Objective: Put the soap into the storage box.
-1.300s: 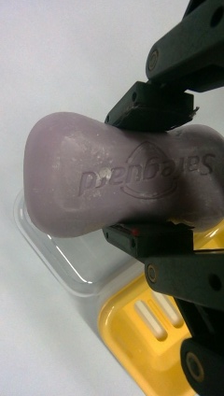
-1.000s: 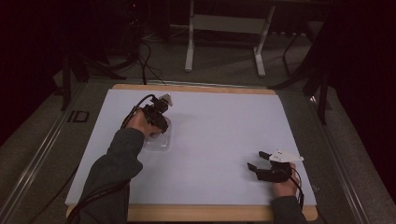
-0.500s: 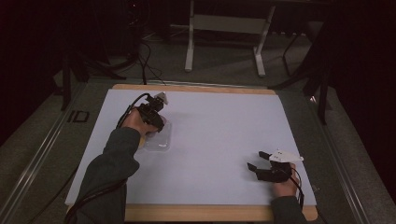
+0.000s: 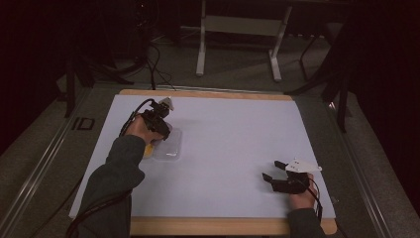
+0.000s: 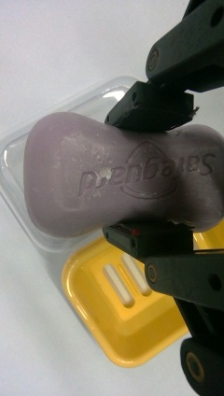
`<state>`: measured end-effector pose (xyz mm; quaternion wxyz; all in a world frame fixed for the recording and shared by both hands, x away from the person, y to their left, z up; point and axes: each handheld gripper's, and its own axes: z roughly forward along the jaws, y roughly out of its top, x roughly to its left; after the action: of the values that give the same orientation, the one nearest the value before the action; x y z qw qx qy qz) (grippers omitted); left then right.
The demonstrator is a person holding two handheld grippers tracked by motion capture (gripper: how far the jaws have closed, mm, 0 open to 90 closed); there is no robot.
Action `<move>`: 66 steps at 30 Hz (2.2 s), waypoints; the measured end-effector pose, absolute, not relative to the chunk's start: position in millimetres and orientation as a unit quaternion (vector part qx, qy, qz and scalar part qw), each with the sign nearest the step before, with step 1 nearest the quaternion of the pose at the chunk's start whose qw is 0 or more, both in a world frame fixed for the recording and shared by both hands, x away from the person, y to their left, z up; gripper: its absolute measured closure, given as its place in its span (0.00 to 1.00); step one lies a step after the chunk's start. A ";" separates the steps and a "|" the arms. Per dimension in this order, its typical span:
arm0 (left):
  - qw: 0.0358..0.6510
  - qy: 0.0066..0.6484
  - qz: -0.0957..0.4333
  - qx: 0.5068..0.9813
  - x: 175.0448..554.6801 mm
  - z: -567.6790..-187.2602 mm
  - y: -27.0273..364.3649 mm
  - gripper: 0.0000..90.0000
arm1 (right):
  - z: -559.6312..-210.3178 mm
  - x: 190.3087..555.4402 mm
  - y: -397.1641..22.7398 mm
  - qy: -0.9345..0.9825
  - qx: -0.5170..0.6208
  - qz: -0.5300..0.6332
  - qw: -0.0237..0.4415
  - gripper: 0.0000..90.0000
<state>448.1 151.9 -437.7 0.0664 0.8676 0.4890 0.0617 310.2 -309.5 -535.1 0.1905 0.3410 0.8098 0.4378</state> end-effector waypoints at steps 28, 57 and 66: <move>0.061 0.521 0.064 0.849 449.0 -440.3 173.1 0.56 | -535.2 310.1 -309.2 0.810 0.339 0.437 0.192 0.30; 0.056 0.556 0.070 0.826 448.8 -446.0 196.8 0.56 | -535.2 310.1 -309.0 0.810 0.339 0.437 0.193 0.30; 0.055 0.567 0.067 0.819 448.8 -451.0 202.5 0.56 | -535.2 310.1 -309.0 0.810 0.340 0.437 0.192 0.30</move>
<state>448.8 202.5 -451.0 0.0547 0.8189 0.5673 0.0674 310.1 -309.0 -535.2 0.1922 0.3403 0.8103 0.4367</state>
